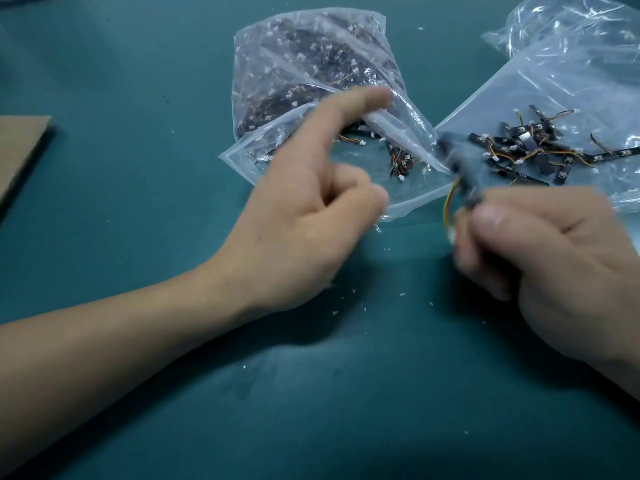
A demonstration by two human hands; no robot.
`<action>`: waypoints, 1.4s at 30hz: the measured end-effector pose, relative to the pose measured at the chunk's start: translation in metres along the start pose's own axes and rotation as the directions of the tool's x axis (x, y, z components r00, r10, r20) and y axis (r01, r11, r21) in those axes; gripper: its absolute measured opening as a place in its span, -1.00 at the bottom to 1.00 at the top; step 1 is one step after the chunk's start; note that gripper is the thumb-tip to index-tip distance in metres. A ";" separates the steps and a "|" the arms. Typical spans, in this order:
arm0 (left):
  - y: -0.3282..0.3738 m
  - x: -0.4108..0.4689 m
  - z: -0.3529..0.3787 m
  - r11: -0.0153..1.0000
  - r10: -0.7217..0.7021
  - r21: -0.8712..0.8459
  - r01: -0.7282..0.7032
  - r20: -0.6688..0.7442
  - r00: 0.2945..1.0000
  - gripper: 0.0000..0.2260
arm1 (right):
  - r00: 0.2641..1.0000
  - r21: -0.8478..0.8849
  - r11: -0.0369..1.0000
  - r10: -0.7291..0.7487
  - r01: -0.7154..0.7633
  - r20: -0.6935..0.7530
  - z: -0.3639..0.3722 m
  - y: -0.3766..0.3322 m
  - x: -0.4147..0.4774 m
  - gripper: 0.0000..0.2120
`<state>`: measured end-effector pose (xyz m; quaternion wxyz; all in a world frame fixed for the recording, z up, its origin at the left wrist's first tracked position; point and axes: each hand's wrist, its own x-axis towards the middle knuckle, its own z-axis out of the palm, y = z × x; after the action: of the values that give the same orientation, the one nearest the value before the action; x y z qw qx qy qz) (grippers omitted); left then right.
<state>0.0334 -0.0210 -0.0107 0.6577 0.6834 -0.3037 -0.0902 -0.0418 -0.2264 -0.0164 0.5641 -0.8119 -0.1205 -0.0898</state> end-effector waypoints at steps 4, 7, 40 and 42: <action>-0.002 0.005 -0.003 0.993 0.120 0.009 -0.121 -0.211 0.970 -0.67 | 0.977 0.110 0.985 0.147 -0.131 -0.157 0.003 0.000 0.006 -0.60; -0.002 0.001 -0.002 0.958 0.188 0.250 -0.139 -0.181 0.965 -0.76 | 0.998 -0.261 0.965 0.032 -0.018 0.050 0.006 -0.001 0.001 -0.57; -0.004 -0.004 0.001 0.847 0.248 0.465 -0.258 0.085 0.965 -0.85 | 1.000 -0.119 0.993 0.024 -0.025 -0.003 0.011 -0.007 0.002 -0.81; -0.004 -0.001 0.000 0.895 0.208 0.406 -0.185 -0.014 0.978 -0.87 | 0.999 -0.118 0.993 0.027 -0.031 -0.036 0.010 -0.005 0.001 -0.82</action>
<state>0.0337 -0.0203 -0.0146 0.5171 0.7721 -0.3644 0.0606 -0.0423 -0.2149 -0.0149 0.5181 -0.8440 -0.0936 -0.1027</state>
